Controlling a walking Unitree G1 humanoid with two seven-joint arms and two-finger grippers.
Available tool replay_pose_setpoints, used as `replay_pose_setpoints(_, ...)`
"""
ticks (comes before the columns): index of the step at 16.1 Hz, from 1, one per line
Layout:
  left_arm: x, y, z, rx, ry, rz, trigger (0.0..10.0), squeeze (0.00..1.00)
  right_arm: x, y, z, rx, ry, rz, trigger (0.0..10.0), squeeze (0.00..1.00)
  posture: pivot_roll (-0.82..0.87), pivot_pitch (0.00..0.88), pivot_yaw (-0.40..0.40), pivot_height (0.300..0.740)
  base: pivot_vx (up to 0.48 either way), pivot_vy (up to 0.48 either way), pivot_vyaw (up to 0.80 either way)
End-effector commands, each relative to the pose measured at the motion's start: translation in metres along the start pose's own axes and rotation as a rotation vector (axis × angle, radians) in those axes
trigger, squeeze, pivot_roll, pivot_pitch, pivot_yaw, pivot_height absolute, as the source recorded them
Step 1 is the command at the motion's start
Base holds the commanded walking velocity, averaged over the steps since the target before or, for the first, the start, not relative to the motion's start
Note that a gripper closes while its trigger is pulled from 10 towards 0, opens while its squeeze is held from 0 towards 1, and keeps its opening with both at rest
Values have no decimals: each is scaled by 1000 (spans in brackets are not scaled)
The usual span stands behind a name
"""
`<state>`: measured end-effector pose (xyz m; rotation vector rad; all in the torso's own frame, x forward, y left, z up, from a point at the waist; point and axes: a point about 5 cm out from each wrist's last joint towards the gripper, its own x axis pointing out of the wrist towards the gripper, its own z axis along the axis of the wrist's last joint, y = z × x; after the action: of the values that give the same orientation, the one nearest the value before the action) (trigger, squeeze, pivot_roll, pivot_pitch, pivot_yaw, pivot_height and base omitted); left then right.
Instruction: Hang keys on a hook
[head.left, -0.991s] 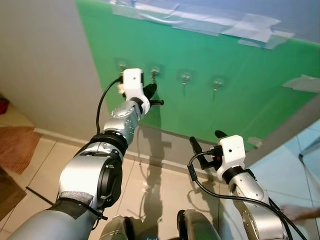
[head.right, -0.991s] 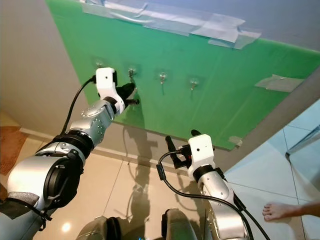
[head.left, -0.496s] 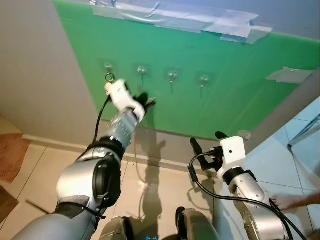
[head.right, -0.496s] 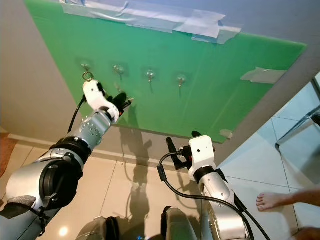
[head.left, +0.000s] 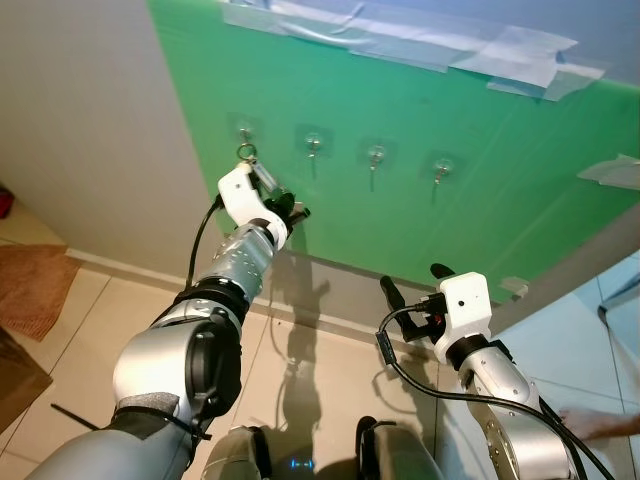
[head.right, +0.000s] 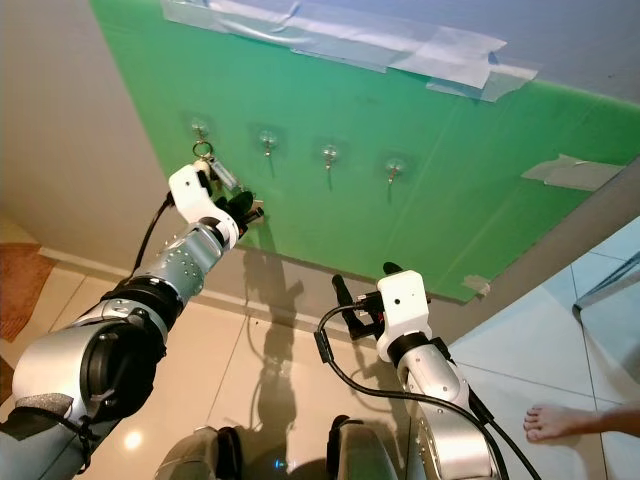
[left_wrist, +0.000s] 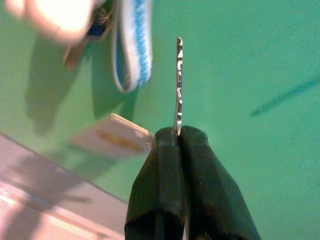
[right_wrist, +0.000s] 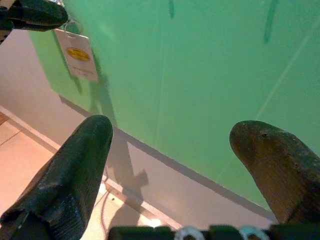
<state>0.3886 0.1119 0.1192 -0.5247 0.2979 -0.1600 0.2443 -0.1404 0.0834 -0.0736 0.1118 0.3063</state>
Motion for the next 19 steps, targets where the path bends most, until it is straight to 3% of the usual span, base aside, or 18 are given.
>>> replay_pose_setpoints(1,0,-4,-2,196,3,-11,0,0,-4,0,0,-1,6,0,10000,0,-245,158,3,710,0,0,0)
replay_pose_setpoints(2,1,-11,-5,424,2,-44,0,0,-4,1,0,0,6,0,10000,0,-244,157,5,710,0,0,0)
replay_pose_setpoints(4,2,-28,-9,703,-4,-128,0,0,-4,1,0,1,6,1,10000,0,-244,157,5,710,0,0,0)
replay_pose_setpoints(5,3,-37,-10,803,-20,-166,0,0,-4,1,-1,1,6,1,10000,0,-242,153,7,710,0,0,0)
replay_pose_setpoints(7,4,-49,-5,884,-59,-202,0,0,-3,1,-1,2,6,1,10000,0,-242,148,11,710,0,0,0)
replay_pose_setpoints(14,5,-64,16,949,-165,-226,0,0,-3,2,-3,7,6,-7,10000,0,-248,143,17,710,0,0,0)
replay_pose_setpoints(17,6,-68,28,926,-203,-220,0,0,-3,2,-2,7,6,-8,10000,0,-250,147,17,710,0,0,0)
replay_pose_setpoints(19,6,-64,39,861,-232,-182,0,0,-3,2,-2,7,7,-7,10000,0,-250,147,17,710,0,0,0)
